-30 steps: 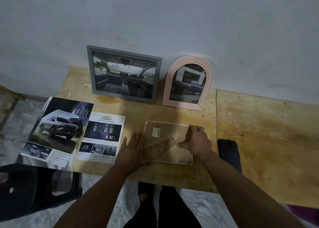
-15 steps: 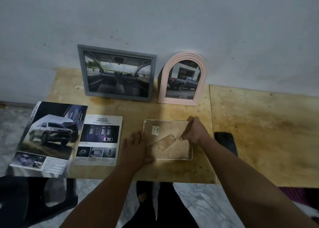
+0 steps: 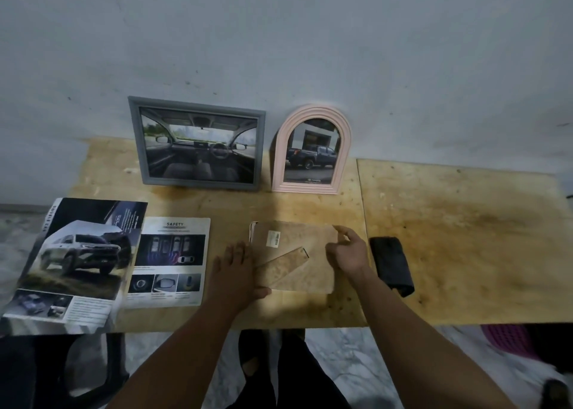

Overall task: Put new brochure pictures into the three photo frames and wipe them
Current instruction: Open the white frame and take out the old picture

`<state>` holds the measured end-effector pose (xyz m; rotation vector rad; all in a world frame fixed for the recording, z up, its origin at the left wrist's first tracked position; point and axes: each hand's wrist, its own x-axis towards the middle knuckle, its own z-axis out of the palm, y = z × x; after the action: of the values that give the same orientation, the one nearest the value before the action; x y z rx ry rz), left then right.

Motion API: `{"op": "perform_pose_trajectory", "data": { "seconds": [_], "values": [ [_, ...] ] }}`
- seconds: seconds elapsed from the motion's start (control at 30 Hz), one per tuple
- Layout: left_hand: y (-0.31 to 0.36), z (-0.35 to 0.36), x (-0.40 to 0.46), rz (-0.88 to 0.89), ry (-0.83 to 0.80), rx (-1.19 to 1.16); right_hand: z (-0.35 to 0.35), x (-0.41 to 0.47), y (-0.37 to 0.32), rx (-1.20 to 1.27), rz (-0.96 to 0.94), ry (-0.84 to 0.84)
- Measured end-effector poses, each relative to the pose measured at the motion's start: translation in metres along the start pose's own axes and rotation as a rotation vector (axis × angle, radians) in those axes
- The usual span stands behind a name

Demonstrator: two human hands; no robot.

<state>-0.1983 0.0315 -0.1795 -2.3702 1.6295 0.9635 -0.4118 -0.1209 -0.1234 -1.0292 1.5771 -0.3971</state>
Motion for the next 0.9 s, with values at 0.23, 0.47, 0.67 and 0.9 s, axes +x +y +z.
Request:
{"op": "perform_pose_trajectory", "data": {
  "seconds": [0.23, 0.47, 0.67, 0.9],
  "values": [
    [0.015, -0.018, -0.024, -0.124, 0.251, -0.616, -0.012, -0.019, -0.010, 0.234, 0.060, -0.039],
    [0.008, -0.064, -0.057, -0.384, 0.452, -1.333, 0.026, -0.038, -0.055, 0.297, -0.003, -0.174],
    [-0.049, -0.077, -0.088, -0.653, 0.804, -1.545, 0.111, -0.061, -0.091, -0.214, -0.239, -0.381],
    [-0.123, -0.077, -0.120, -0.831, 0.985, -1.384, 0.241, -0.068, -0.114, -0.646, -0.638, -0.557]
  ]
}}
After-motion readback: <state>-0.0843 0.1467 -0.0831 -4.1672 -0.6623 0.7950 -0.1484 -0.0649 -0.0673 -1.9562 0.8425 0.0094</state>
